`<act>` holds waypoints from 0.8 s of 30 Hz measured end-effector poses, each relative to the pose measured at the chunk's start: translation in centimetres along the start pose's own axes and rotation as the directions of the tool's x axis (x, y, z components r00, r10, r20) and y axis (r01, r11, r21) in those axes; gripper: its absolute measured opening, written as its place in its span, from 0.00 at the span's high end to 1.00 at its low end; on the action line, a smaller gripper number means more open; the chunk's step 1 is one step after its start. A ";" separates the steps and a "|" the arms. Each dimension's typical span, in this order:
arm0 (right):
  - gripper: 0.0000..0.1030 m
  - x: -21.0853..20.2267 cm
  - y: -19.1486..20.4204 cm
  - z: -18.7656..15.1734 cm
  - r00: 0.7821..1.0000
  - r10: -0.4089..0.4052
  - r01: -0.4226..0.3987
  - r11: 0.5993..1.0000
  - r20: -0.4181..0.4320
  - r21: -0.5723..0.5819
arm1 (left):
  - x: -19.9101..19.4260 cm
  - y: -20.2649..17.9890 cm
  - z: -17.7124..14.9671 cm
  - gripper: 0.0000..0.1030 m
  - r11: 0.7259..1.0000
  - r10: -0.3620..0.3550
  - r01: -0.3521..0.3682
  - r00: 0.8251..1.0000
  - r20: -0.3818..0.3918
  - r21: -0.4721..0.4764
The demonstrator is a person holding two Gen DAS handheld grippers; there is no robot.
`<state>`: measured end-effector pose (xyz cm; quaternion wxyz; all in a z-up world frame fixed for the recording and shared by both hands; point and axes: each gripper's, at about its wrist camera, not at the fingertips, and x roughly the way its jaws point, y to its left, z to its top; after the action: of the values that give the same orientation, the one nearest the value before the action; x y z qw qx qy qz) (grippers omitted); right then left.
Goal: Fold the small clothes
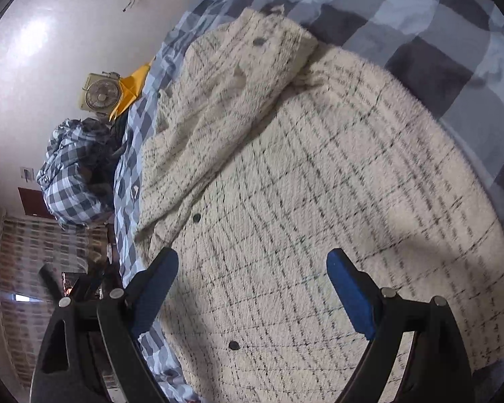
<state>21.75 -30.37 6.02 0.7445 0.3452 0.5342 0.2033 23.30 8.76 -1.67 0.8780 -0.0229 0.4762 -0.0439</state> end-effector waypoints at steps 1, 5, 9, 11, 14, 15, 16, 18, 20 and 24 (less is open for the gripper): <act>0.15 -0.3 -0.1 0.1 1.000 -0.007 0.007 1.000 0.007 0.000 | -1.1 -0.7 -0.8 0.00 1.000 -0.002 0.002 1.000 0.017 0.019; 0.15 -1.4 0.6 2.0 0.999 -0.033 0.032 0.999 0.021 0.030 | -3.3 -3.0 -4.1 0.00 0.996 0.006 -0.010 0.999 0.049 0.085; 0.15 -0.7 4.4 7.6 0.995 -0.094 0.095 0.994 0.017 -0.053 | -1.8 -3.7 -5.6 0.00 0.989 -0.022 0.022 1.000 -0.008 0.147; 0.15 1.3 6.2 10.6 0.988 -0.153 0.151 0.983 -0.007 -0.102 | -1.1 -4.3 -6.2 0.00 0.984 0.002 0.004 0.999 -0.035 0.176; 0.15 5.2 7.4 15.4 0.983 -0.175 0.167 0.976 -0.048 -0.139 | -0.5 -4.4 -6.4 0.00 0.983 0.018 -0.010 0.999 -0.041 0.184; 0.15 6.5 7.2 16.9 0.981 -0.186 0.177 0.975 -0.058 -0.132 | -0.4 -4.4 -6.4 0.00 0.984 0.008 0.000 0.999 -0.043 0.177; 0.15 7.6 7.0 18.1 0.976 -0.211 0.202 0.971 -0.055 -0.130 | -0.4 -4.2 -6.2 0.00 0.986 -0.007 0.014 0.999 -0.045 0.168; 0.15 9.4 6.3 20.0 0.955 -0.295 0.287 0.945 -0.029 -0.153 | -0.4 -3.9 -6.1 0.00 0.989 -0.034 0.041 0.998 -0.048 0.142; 0.15 11.2 5.4 20.7 0.928 -0.370 0.357 0.914 -0.038 -0.192 | -0.6 -3.3 -5.8 0.00 0.992 -0.053 0.058 0.997 -0.048 0.112; 0.24 13.2 4.0 19.3 0.929 -0.351 0.320 0.920 -0.114 -0.229 | -1.1 -2.4 -5.3 0.00 0.996 -0.055 0.056 0.998 -0.022 0.073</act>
<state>44.67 -24.51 4.03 0.7567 0.1526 0.6171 0.1525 18.07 6.51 -3.43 0.8718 -0.0035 0.4822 -0.0859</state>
